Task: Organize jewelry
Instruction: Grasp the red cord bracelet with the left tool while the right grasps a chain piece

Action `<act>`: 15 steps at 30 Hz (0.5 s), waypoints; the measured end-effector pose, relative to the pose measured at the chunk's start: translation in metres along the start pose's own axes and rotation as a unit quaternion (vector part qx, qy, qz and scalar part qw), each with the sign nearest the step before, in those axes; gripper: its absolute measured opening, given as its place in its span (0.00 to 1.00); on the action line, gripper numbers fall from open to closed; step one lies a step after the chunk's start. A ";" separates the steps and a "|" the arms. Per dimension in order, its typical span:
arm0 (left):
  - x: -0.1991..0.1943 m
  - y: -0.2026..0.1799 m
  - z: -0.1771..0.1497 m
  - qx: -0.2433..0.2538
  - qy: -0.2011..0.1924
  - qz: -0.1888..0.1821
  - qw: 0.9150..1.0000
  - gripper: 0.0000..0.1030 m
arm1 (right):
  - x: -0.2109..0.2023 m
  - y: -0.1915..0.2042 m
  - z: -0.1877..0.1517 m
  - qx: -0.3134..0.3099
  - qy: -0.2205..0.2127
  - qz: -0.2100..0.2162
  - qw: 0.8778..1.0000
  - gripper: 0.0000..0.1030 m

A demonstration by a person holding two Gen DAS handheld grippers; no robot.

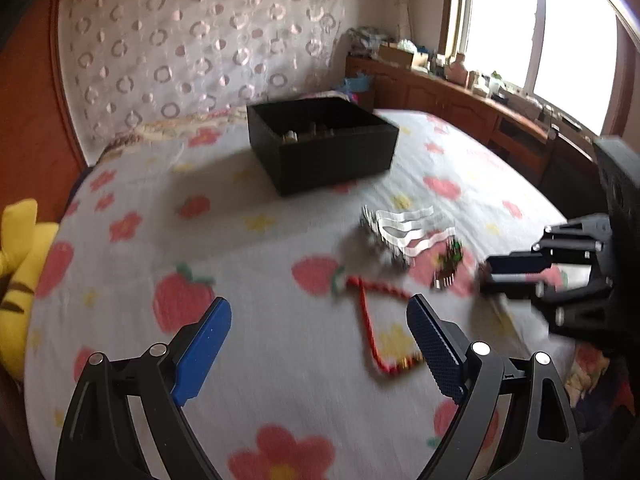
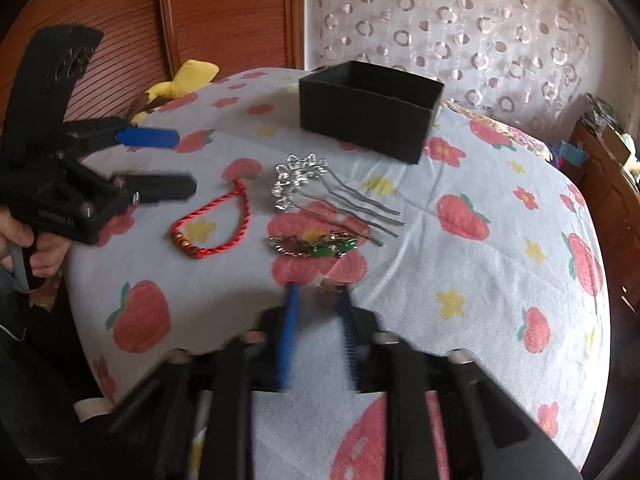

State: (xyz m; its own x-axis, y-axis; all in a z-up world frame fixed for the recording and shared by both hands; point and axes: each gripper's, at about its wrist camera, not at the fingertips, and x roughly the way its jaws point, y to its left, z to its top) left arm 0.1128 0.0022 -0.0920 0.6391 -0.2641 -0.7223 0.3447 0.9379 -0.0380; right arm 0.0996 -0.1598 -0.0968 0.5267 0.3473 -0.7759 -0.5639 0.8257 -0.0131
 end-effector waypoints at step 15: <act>0.002 -0.030 -0.018 0.013 0.025 -0.028 0.999 0.83 | -0.017 -0.028 0.007 0.020 -0.052 0.003 0.998 0.06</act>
State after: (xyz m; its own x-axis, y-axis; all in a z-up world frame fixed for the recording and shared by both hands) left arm 0.0914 -0.0221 -0.1043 0.5837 -0.3031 -0.7533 0.3968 0.9159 -0.0611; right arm 0.1110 -0.1857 -0.0783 0.5885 0.3944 -0.7057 -0.5416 0.8405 0.0181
